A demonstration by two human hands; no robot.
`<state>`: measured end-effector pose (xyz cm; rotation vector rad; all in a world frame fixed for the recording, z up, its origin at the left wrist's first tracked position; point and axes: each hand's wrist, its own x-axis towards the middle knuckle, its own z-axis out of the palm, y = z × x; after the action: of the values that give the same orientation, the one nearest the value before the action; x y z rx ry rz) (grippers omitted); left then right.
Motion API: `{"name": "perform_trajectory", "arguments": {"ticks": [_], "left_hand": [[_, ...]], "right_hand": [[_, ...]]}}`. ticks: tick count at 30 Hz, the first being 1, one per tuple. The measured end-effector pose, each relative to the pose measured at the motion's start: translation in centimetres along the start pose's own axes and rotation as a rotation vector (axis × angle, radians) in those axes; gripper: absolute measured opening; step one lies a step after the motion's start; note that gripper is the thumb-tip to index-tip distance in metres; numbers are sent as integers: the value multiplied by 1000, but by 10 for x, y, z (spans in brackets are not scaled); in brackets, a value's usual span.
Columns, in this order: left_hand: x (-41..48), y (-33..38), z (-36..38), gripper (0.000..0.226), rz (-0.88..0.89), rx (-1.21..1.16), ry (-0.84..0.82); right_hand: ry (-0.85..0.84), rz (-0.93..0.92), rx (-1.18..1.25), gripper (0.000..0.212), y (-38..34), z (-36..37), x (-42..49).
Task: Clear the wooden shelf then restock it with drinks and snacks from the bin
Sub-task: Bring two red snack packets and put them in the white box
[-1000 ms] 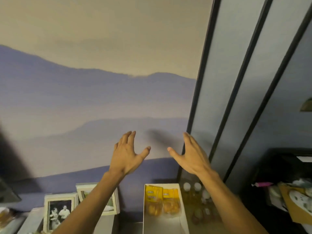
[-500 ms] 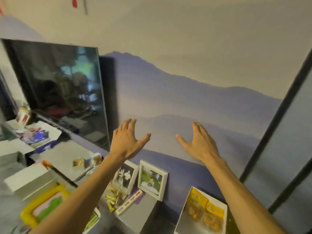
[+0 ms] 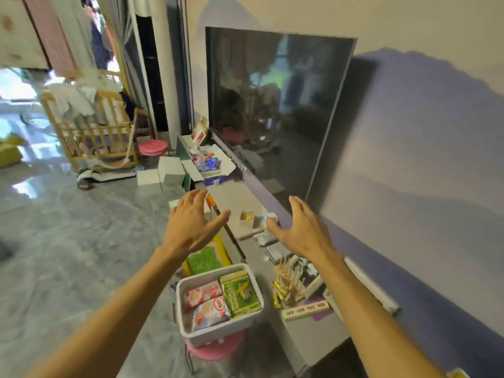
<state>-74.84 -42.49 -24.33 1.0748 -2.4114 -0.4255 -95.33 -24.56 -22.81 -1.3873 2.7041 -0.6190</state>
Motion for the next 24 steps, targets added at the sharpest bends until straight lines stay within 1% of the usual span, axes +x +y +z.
{"name": "perform_trajectory", "arguments": {"ticks": [5,8,10,12,14,17,20,21,24], "left_hand": [[18,-80,32,99,-133,-15,-77],[17,-109,63,101,-216,-55,-130],[12,-125,90,103,-276,-76,-158],[5,-140,122,103,-336,-99,-180],[-5,-159,163,104,-413,-125,-213],[-29,-194,237,107,-537,-176,-282],[-55,-229,324,123,-647,-243,-365],[-61,-240,352,127,-679,-257,-381],[-78,-267,426,125,-732,-285,-405]], "right_hand": [[-135,-61,-23,100,-40,80,56],[-250,-110,-50,100,-51,130,79],[-333,-146,-81,102,-51,165,95],[-408,-188,-93,100,-46,201,110],[-495,-227,-108,97,-38,242,126],[-625,-282,-147,102,-18,322,149],[-750,-385,-187,99,9,422,169],[-771,-422,-206,98,17,455,175],[-815,-540,-253,89,36,543,183]]}}
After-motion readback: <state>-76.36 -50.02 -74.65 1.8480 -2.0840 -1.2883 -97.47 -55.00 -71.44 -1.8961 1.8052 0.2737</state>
